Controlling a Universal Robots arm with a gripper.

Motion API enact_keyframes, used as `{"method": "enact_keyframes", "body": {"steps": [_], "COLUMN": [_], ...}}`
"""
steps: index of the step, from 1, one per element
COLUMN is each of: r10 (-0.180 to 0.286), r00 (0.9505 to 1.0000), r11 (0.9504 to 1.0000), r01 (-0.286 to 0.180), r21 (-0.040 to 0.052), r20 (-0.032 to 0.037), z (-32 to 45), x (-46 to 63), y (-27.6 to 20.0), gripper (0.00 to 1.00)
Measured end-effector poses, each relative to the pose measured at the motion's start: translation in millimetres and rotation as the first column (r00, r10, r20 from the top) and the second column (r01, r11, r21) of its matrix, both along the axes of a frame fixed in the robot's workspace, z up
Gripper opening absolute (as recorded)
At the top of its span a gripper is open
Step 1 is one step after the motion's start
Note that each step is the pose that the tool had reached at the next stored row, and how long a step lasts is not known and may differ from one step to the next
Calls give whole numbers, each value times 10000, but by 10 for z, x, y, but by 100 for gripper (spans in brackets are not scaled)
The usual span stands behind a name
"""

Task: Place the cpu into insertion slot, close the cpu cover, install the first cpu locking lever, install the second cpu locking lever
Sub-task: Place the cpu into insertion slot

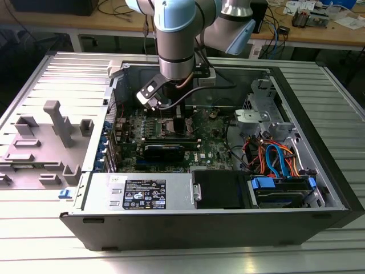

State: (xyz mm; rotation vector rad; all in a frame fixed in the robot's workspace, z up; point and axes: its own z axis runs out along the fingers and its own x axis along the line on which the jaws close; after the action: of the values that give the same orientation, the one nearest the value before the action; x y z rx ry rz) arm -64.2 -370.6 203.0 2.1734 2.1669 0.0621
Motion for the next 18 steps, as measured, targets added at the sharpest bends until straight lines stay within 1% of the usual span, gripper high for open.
{"method": "enact_keyframes", "body": {"steps": [6,7,9,10,11,13,16,17,18], "r10": [1,0,0,0,0,0,1,1,2], "r00": [10000,10000,10000,10000,10000,10000,10000,10000,9999], "r11": [10000,10000,10000,10000,10000,10000,10000,10000,10000], "r01": [-1,0,0,0,0,0,-1,-1,-2], "r21": [-1,1,1,3,3,1,-1,0,-2], "r20": [0,1,-1,-1,0,-2,-12,-61,-111], "z": [127,162,206,217,218,220,221,221,221], "x": [0,0,1,1,1,1,-16,-28,-30], "y": [0,0,0,0,1,0,0,0,0], "gripper": [62,62,62,53,41,41,23,11,11]}}
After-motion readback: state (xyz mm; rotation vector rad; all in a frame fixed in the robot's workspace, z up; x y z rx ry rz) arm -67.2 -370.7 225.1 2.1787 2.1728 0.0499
